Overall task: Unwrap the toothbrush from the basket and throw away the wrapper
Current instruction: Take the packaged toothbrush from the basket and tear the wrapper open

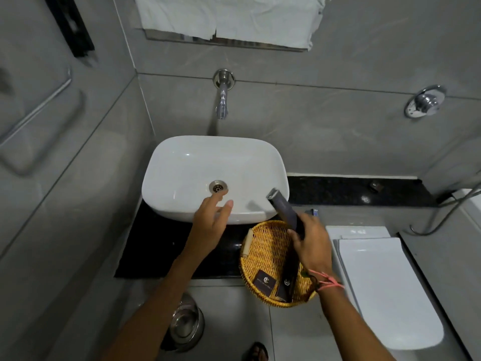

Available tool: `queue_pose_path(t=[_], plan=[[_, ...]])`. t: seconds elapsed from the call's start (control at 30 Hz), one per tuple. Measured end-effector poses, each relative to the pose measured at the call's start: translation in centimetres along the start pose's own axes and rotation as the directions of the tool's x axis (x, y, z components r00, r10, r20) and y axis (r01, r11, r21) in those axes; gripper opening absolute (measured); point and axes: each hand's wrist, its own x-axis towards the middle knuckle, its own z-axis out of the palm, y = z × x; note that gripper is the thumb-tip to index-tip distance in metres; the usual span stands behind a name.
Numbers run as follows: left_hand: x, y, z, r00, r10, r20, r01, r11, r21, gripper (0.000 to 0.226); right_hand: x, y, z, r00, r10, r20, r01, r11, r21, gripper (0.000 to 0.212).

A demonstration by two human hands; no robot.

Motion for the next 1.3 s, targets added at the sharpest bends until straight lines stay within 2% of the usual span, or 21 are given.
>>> queue_pose_path(t=[0.07, 0.1, 0.2, 0.33, 0.47, 0.6, 0.8, 1.13, 1.2, 1.3], plan=[[0.6, 1.0, -1.0, 0.979, -0.155, 0.13, 0.182, 0.957, -0.227, 0.039, 0.8, -0.9, -1.5, 0.989, -0.148, 0.012, 0.149, 0.987, -0.06, 0.053], [0.6, 1.2, -1.5, 0.967, -0.176, 0.183, 0.223, 0.934, -0.279, 0.038, 1.2, -1.5, -2.2, 0.978, -0.205, 0.027, 0.207, 0.975, -0.082, 0.053], [-0.2, 1.2, -2.3, 0.955, -0.143, 0.259, 0.23, 0.91, -0.345, 0.035, 2.0, -3.3, -3.7, 0.936, -0.343, 0.074, 0.35, 0.926, -0.139, 0.053], [-1.5, 0.3, -2.8, 0.976, -0.142, 0.166, 0.2, 0.889, -0.412, 0.03, 2.7, -5.9, -5.5, 0.86, -0.495, 0.124, 0.51, 0.834, -0.211, 0.046], [-2.2, -1.3, -3.2, 0.975, -0.191, 0.115, 0.223, 0.832, -0.508, 0.033, 3.0, -7.8, -6.3, 0.797, -0.584, 0.157, 0.604, 0.756, -0.251, 0.044], [-2.7, -2.4, -3.3, 0.967, -0.224, 0.12, 0.25, 0.762, -0.598, 0.027, 3.4, -9.1, -6.5, 0.741, -0.643, 0.193, 0.67, 0.686, -0.285, 0.042], [-3.0, -3.1, -3.4, 0.965, -0.19, 0.182, 0.262, 0.646, -0.717, 0.029, 4.1, -10.2, -6.5, 0.693, -0.687, 0.22, 0.715, 0.613, -0.336, 0.043], [-2.8, -3.6, -2.8, 0.977, -0.196, 0.081, 0.194, 0.669, -0.718, 0.019, 4.3, -12.1, -6.8, 0.673, -0.694, 0.256, 0.728, 0.56, -0.395, 0.045], [-2.7, -3.7, -2.5, 0.968, -0.233, 0.091, 0.214, 0.583, -0.784, 0.024, 4.4, -13.0, -7.7, 0.656, -0.705, 0.27, 0.738, 0.525, -0.423, 0.047], [-2.6, -3.5, -2.2, 0.932, -0.294, 0.212, 0.303, 0.309, -0.902, 0.029, 4.6, -14.7, -9.3, 0.608, -0.737, 0.295, 0.764, 0.442, -0.47, 0.05]])
